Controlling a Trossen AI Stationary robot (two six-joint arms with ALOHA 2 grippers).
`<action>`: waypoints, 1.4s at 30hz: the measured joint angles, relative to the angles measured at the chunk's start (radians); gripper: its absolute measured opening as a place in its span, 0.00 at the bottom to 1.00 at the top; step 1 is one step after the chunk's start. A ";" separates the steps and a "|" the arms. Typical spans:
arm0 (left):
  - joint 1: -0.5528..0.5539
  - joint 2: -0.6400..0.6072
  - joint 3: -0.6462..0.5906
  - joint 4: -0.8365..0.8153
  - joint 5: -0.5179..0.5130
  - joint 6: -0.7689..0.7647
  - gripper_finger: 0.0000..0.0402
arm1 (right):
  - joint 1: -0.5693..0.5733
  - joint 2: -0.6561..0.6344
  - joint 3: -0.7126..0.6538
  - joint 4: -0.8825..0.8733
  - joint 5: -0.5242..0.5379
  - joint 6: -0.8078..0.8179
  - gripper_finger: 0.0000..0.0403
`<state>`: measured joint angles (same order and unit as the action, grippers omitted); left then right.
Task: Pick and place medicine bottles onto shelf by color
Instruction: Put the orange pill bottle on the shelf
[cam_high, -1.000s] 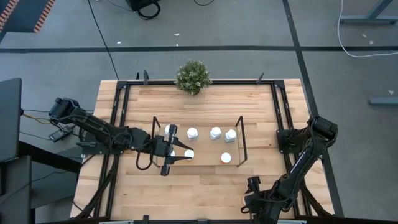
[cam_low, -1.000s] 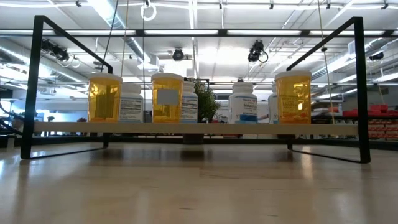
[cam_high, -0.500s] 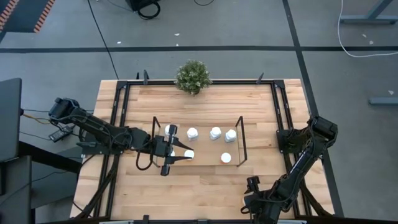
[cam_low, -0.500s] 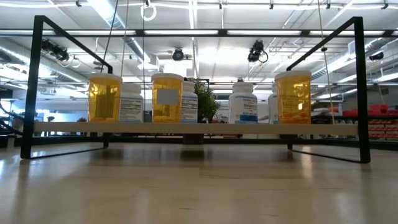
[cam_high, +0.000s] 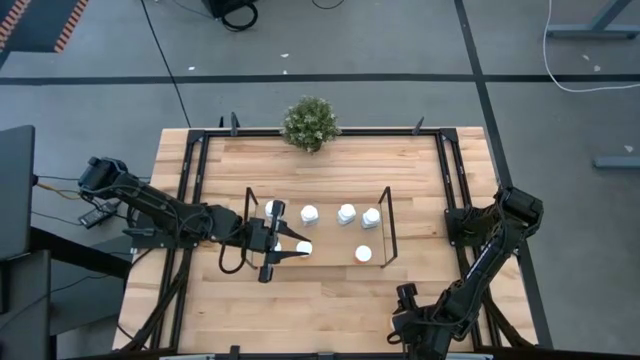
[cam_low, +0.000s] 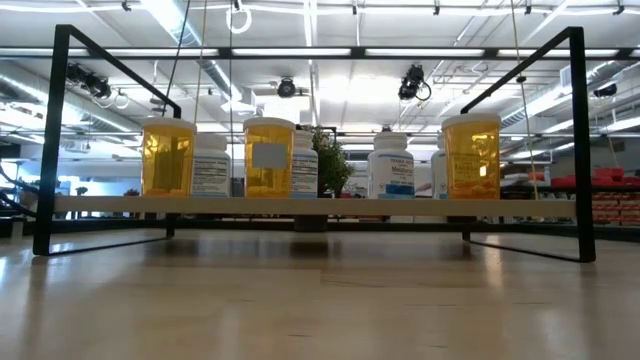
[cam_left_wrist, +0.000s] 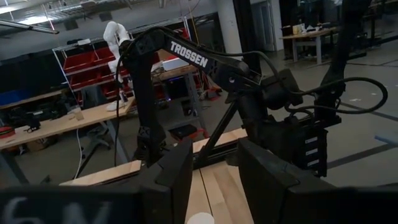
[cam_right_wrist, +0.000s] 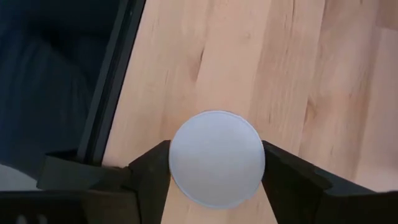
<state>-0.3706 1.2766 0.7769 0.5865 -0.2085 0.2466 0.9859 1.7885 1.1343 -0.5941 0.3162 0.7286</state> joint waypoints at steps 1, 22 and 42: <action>0.000 0.000 0.000 0.000 0.000 0.000 0.33 | 0.000 0.000 0.000 0.000 0.000 -0.005 0.57; 0.000 0.000 0.000 0.001 0.000 0.001 0.31 | -0.279 0.000 0.306 -0.044 0.047 -0.551 0.58; -0.005 -0.009 0.001 0.002 0.000 0.027 0.30 | -0.703 0.000 0.343 -0.129 -0.241 -0.732 0.58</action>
<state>-0.3752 1.2678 0.7776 0.5887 -0.2081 0.2737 0.2833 1.7885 1.4773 -0.7230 0.0748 -0.0038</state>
